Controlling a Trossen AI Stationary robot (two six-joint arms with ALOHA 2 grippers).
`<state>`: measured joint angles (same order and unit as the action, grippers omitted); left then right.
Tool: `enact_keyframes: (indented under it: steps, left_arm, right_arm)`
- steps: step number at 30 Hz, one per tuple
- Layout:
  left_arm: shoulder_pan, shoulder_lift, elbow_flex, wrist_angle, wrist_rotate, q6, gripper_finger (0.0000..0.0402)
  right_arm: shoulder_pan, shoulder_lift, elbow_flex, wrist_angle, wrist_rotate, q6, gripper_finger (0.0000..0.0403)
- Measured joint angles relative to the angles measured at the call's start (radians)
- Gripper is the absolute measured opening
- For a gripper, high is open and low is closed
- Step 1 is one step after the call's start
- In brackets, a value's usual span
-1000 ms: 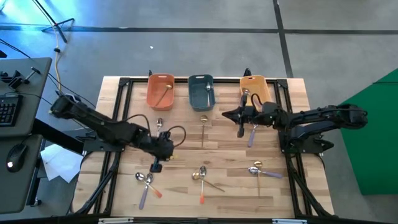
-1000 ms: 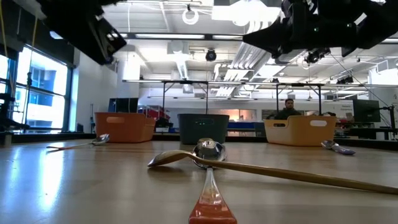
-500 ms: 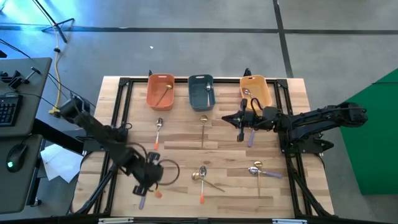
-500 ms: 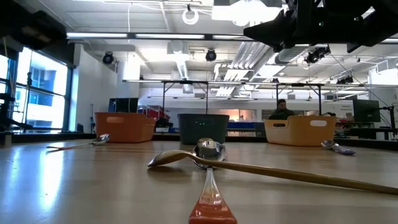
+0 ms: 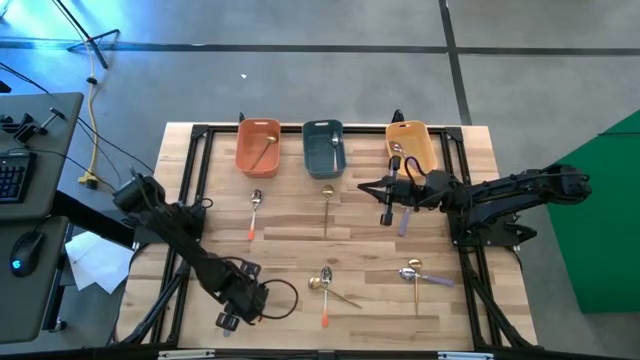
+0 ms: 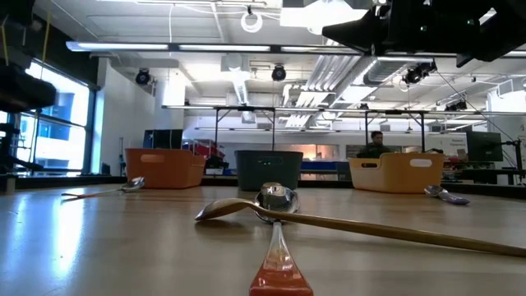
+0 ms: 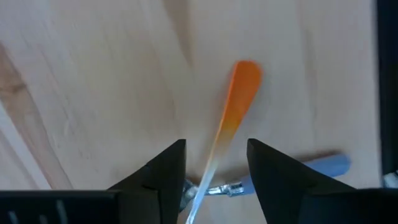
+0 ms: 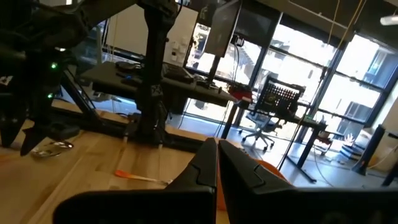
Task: Sort silverware by color (type)
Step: Put the orange spoon into the blue bin
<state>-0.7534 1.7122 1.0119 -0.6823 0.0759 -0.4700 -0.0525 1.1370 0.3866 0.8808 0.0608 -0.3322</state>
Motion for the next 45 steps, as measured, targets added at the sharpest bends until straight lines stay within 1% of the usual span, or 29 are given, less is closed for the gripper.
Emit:
enact_keyframes:
  steps: [4,12,18,23,25,27,31,34,38,42,45]
  left_arm:
    - [0.000,0.030,0.000,-0.010,0.016,0.010,0.0148]
    - [-0.002,0.069,0.003,-0.046,0.006,0.063,0.0110]
    - [-0.001,0.076,0.005,-0.075,-0.007,0.107,0.0064]
    - [0.004,0.075,0.018,-0.095,-0.005,0.112,0.0013]
    - [0.002,0.076,0.037,-0.133,0.002,0.118,0.0008]
    - [0.004,0.076,0.072,-0.170,-0.005,0.133,0.0011]
    - [0.025,0.076,0.139,-0.305,-0.070,0.176,0.0008]
    - [0.053,0.075,0.186,-0.347,-0.115,0.230,0.0005]
    - [0.119,0.071,0.217,-0.385,-0.177,0.351,0.0004]
    - [0.222,0.052,0.233,-0.379,-0.255,0.524,0.0003]
    - [0.328,0.036,0.249,-0.366,-0.314,0.667,0.0003]
  right_arm:
    - [0.000,0.000,0.000,0.003,0.000,-0.009,0.0000]
    - [0.000,0.000,0.000,-0.010,0.000,0.019,0.0000]
    - [0.000,0.000,0.000,-0.016,0.000,0.027,0.0000]
    - [-0.003,0.000,0.000,-0.011,0.000,0.035,0.0000]
    - [-0.007,0.000,0.000,-0.003,0.000,0.036,0.0000]
    - [-0.008,0.000,0.000,-0.002,0.000,0.036,0.0000]
    - [-0.008,0.000,0.000,-0.003,0.000,0.044,0.0000]
    - [-0.007,0.000,0.000,-0.003,0.000,0.045,0.0000]
    - [-0.006,0.000,0.000,-0.007,0.000,0.062,0.0000]
    - [-0.006,0.000,0.000,-0.008,0.000,0.062,0.0000]
    - [-0.006,0.000,0.000,-0.008,0.000,0.062,0.0000]
